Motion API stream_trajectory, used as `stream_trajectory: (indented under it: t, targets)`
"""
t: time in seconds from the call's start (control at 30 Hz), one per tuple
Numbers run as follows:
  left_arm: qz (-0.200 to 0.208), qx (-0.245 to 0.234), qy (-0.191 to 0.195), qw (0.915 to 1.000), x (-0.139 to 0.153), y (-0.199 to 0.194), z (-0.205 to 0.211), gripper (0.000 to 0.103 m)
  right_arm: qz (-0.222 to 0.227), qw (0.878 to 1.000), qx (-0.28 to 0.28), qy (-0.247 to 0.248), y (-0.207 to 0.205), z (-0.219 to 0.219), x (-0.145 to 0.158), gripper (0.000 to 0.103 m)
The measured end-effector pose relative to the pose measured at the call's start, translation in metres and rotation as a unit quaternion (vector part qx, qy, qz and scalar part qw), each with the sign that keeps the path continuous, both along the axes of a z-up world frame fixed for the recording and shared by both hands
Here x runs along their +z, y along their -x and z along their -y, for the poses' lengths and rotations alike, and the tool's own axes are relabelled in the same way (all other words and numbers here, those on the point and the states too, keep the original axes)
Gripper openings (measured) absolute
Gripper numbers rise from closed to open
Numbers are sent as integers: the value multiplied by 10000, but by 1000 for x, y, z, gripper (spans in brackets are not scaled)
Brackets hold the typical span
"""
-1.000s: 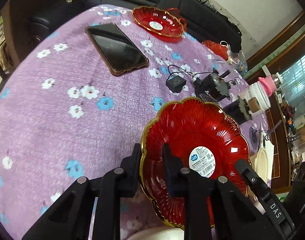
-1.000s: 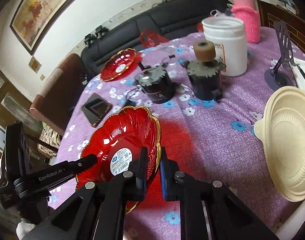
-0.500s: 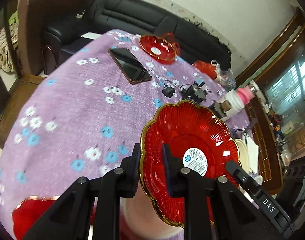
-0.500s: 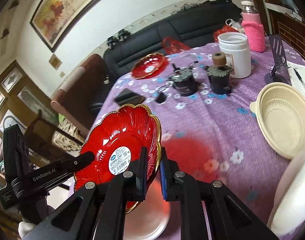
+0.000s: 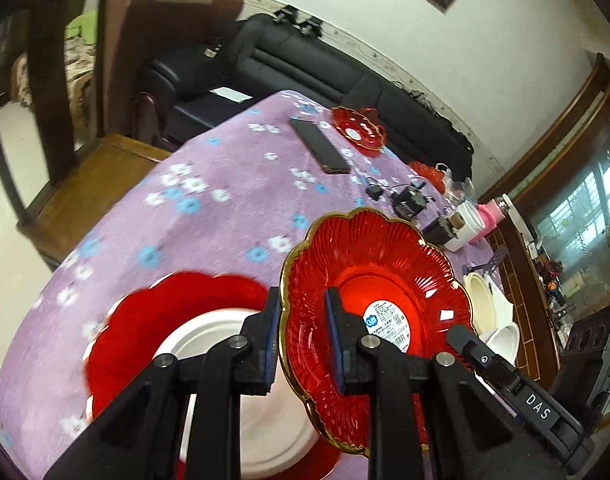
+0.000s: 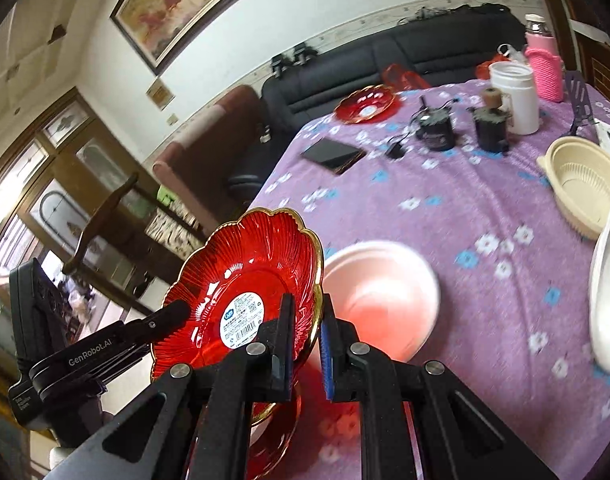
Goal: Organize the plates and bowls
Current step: 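Carry the small red plate with both tools and lower it onto the large red plate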
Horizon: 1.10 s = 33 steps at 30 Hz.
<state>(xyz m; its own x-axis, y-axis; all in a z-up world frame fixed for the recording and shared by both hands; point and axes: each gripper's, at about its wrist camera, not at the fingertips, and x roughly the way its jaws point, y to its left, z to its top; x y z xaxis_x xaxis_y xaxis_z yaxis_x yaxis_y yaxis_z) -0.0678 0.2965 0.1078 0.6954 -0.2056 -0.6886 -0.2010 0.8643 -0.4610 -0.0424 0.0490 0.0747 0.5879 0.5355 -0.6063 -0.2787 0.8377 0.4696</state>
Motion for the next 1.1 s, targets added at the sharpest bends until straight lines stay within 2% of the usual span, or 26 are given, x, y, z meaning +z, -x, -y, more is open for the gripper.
stream_trajectory:
  t: [0.13, 0.4, 0.57, 0.9, 0.97, 1.07, 1.1]
  targets:
    - [18, 246, -17, 9997, -10, 25, -13, 20, -174, 9996, 228, 26, 11, -17, -15, 13]
    - [-93, 645, 9, 9979, -35, 49, -35, 20, -619, 9968, 505, 17, 13, -42, -52, 13]
    - [-130, 780, -107, 9968, -45, 55, -40, 20, -691, 9958, 600, 75, 13, -51, -61, 13]
    - [-174, 915, -54, 9956, -57, 57, -48, 20, -754, 9944, 713, 189, 11, -58, -68, 13]
    - [-151, 912, -55, 9957, -56, 57, -48, 23, -728, 9943, 742, 250, 10, -60, -69, 14]
    - [-51, 850, -67, 9963, -53, 60, -46, 39, -615, 9944, 789, 341, 13, -63, -68, 15]
    - [-21, 835, -107, 9964, -50, 60, -44, 46, -522, 9946, 797, 419, 14, -65, -67, 16]
